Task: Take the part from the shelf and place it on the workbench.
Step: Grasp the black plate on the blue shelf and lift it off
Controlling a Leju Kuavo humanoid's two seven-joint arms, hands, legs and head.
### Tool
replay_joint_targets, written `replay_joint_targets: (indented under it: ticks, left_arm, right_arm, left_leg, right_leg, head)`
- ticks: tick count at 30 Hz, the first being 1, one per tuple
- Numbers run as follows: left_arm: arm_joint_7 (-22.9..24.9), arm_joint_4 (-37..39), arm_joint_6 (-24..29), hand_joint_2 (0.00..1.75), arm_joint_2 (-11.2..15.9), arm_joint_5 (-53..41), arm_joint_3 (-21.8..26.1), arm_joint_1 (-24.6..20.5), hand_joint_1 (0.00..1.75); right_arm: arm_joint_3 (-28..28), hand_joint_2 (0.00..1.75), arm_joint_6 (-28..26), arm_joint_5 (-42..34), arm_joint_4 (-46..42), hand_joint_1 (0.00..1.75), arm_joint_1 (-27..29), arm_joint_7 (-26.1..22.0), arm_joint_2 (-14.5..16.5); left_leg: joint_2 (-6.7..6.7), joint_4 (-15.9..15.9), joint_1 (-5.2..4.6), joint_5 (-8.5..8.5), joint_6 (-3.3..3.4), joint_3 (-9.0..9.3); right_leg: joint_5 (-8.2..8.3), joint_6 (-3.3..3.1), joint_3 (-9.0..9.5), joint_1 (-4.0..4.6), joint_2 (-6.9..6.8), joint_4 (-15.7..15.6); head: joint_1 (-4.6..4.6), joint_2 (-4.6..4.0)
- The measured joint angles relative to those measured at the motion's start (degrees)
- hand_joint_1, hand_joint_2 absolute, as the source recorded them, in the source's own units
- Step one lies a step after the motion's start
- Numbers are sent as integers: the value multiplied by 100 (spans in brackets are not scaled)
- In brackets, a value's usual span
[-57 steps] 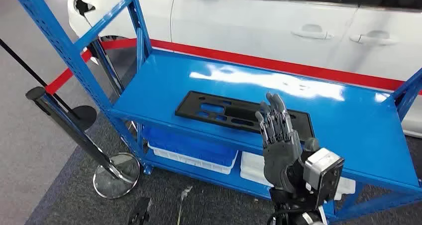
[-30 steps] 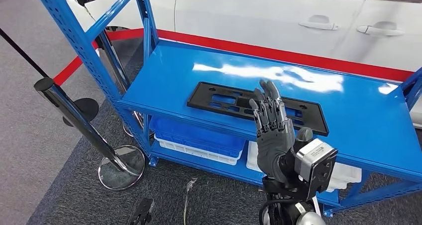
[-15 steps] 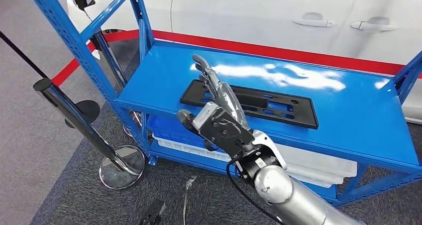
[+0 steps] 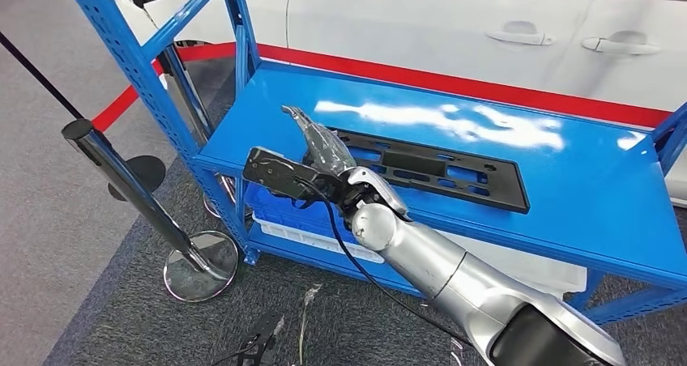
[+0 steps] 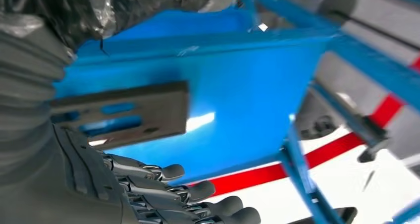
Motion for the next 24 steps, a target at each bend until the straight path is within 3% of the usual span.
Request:
replay_joint_targets:
  ticks: [3, 5, 8, 10, 11, 14, 16, 20, 22, 24]
  left_arm:
    - [-45, 0, 2, 0, -31, 24, -30, 5, 0]
    - [-59, 0, 2, 0, -69, 21, -69, 13, 0]
    - [-63, 0, -1, 0, -125, 26, -99, 28, 0]
    - [-44, 0, -1, 0, -164, 27, -109, 62, 0]
    - [-27, 0, 2, 0, -184, 26, -115, 80, 0]
    - [21, 0, 22, 0, -216, 22, -139, 106, 0]
    - [33, 0, 30, 0, -236, 24, -160, 105, 0]
    - [47, 0, 36, 0, -279, 25, -210, 121, 0]
    - [56, 0, 38, 0, -310, 22, -216, 119, 0]
    - [66, 0, 39, 0, -329, 19, -227, 117, 0]
  right_arm:
    - [180, 175, -157, 441, 443, 0, -68, 348, 67]
    - [320, 175, -314, 812, 679, 0, -102, 598, 74]
    - [497, 175, -504, 1302, 967, 0, -202, 896, 66]
    - [613, 175, -570, 1603, 1135, 0, -242, 1067, 39]
    - [678, 175, -579, 1749, 1204, 0, -260, 1136, 21]
    - [892, 175, -538, 2112, 1349, 0, -350, 1249, -33]
    - [1028, 175, -494, 2236, 1422, 0, -402, 1279, -63]
    - [1269, 175, -394, 2327, 1545, 0, -432, 1320, -131]
    - [1344, 175, -349, 2363, 1590, 0, -452, 1324, -173]
    - [1418, 175, -301, 2390, 1640, 0, -446, 1326, -220]
  left_leg:
    - [5, 21, -2, 2, -76, -46]
    - [15, 155, 9, -103, -117, -112]
    - [26, 1090, 19, -541, -171, -562]
    - [26, 1581, 23, -631, -179, -829]
    - [26, 1528, 22, -523, -171, -826]
    - [24, 491, 9, 27, -107, -371]
    - [17, 74, -21, 111, -65, -176]
    - [21, -37, -8, 133, 27, -120]
    - [32, -79, 8, 153, 79, -90]
    - [38, -72, 5, 146, 103, -90]
  right_leg:
    - [-17, -82, 29, 30, 24, -115]
    - [1, -138, 47, 13, 24, -152]
    - [8, -200, 67, 11, 21, -174]
    - [1, -212, 72, 27, 28, -172]
    - [-1, -214, 76, 31, 38, -170]
    - [-12, -202, 92, 43, 78, -166]
    - [-4, -165, 76, 55, 92, -169]
    - [-62, -55, 28, 59, 85, -106]
    - [-332, -14, -192, 55, 70, 378]
    - [-626, 12, -550, 48, 67, 1124]
  head:
    - [-15, 0]
    - [-23, 0]
    - [-49, 0]
    - [-49, 0]
    - [-50, 0]
    - [-49, 0]
    - [-47, 0]
    - [-42, 0]
    - [-26, 0]
    - [-15, 0]
